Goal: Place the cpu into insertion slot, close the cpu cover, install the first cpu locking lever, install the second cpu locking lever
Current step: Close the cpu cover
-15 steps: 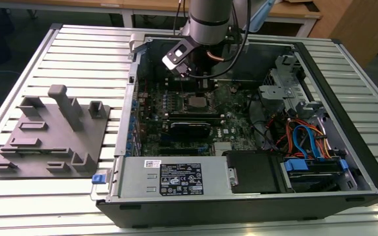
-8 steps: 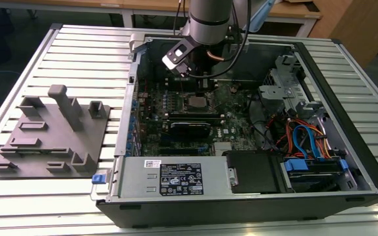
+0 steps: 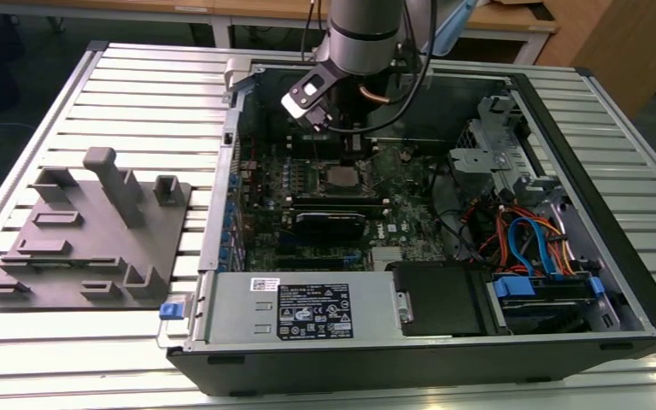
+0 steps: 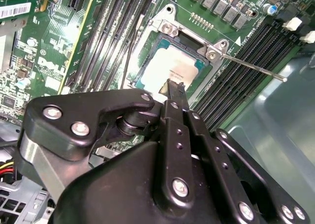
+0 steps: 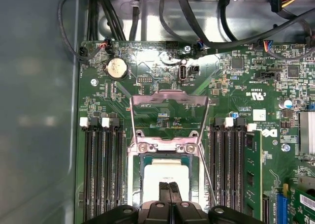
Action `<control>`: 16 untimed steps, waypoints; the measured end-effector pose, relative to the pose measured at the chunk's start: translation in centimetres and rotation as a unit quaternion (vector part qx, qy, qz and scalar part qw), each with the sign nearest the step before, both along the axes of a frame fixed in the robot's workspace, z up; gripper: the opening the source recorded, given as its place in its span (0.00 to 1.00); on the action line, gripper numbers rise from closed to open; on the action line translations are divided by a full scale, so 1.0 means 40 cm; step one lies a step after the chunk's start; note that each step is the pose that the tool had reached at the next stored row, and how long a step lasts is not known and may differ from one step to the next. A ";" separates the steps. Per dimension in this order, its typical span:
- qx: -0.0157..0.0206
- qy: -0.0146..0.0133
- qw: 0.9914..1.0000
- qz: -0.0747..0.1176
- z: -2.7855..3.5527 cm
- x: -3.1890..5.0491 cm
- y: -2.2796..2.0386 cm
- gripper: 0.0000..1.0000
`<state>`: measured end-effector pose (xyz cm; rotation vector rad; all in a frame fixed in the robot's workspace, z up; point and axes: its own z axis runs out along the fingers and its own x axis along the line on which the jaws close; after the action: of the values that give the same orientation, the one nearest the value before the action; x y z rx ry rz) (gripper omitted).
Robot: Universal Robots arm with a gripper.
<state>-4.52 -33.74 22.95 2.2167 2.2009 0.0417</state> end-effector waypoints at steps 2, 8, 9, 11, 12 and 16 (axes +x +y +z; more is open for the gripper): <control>0.000 0.000 1.000 0.000 0.003 0.000 0.000 0.10; 0.000 0.000 1.000 0.000 0.004 0.000 0.000 0.10; 0.000 0.000 1.000 0.000 0.005 0.000 0.000 0.10; 0.000 0.000 1.000 0.000 0.006 0.000 0.000 0.10; 0.000 0.000 1.000 0.000 0.007 0.000 0.000 0.10; 0.000 0.000 1.000 0.000 0.012 0.000 0.000 0.10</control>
<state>-4.52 -33.74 23.42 2.2164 2.2009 0.0414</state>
